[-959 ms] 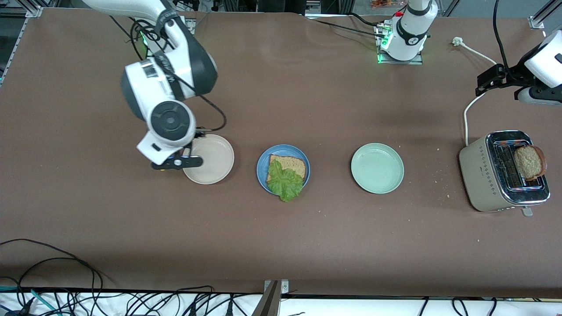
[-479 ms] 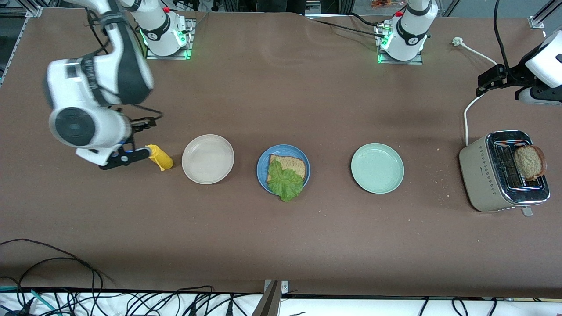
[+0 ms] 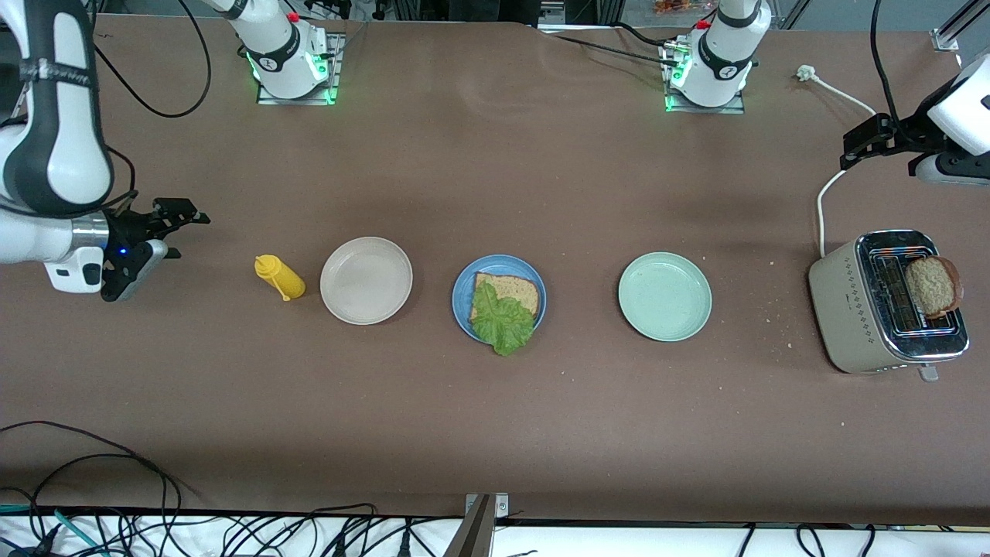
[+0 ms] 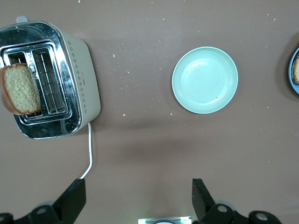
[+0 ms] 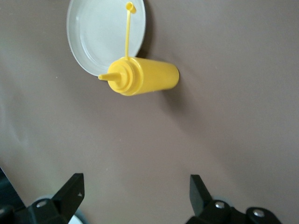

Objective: Make sandwich in blue plate with both arms
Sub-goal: 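Move the right gripper to the yellow squeeze bottle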

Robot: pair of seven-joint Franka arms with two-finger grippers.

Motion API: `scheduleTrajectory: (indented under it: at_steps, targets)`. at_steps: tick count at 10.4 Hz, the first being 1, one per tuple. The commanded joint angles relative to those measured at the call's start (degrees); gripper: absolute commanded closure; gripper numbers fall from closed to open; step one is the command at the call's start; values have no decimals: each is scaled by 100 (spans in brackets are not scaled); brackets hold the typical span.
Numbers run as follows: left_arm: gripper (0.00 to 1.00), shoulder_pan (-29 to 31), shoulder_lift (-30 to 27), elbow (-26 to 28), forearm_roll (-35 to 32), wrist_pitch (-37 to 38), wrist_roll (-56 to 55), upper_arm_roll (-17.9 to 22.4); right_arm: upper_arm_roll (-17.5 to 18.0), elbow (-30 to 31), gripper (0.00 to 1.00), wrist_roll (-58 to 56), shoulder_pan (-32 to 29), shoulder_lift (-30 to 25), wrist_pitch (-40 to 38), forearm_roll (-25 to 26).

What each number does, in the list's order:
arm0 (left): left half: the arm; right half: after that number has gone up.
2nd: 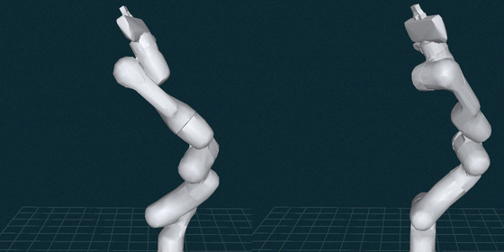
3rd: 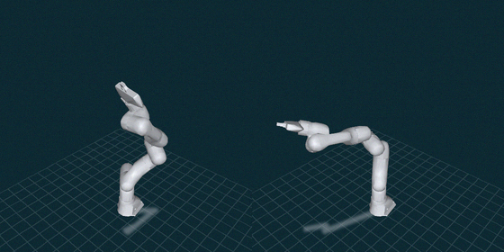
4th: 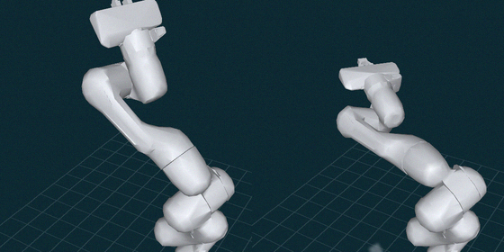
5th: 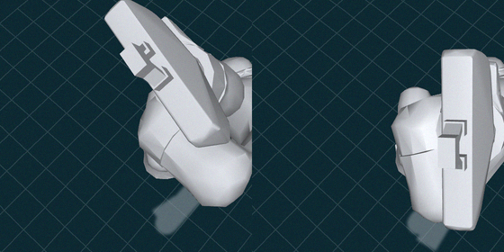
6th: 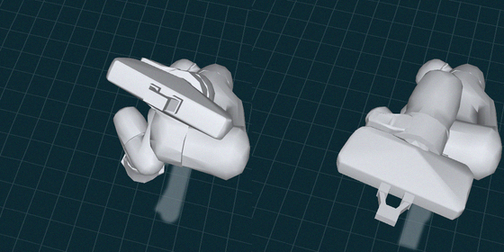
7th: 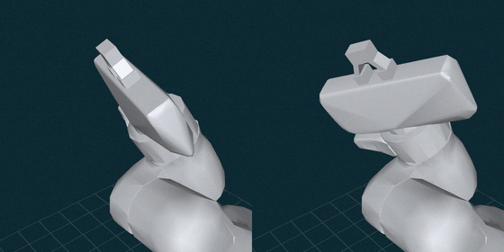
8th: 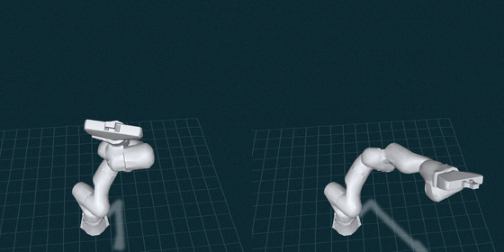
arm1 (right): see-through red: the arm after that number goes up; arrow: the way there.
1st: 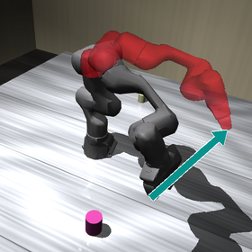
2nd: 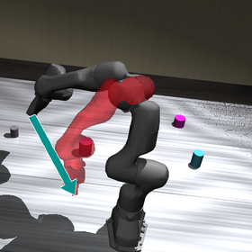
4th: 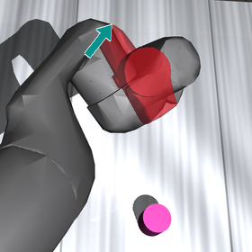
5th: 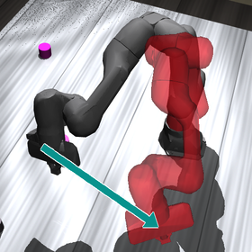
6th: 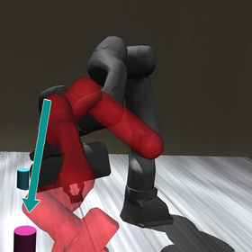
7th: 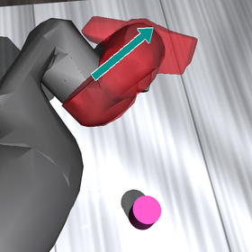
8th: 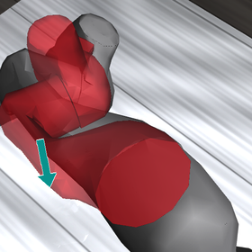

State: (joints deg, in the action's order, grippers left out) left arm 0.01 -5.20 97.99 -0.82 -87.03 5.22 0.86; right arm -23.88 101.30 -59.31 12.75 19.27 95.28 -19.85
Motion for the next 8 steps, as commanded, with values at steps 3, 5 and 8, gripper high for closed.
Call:
scheduleTrajectory:
  at_steps: [3,5,8]
  targets:
    - [0,25,37,-105,-190,72,14,2,32,-23,0,-4467,-764,1234,123,-2668]
    - [0,34,37,-113,-190,55,14,11,41,-23,0,-5691,-896,1534,26,-3093]
    - [0,34,46,-113,-190,46,5,2,67,-41,0,-7072,-967,2026,-508,-4320]
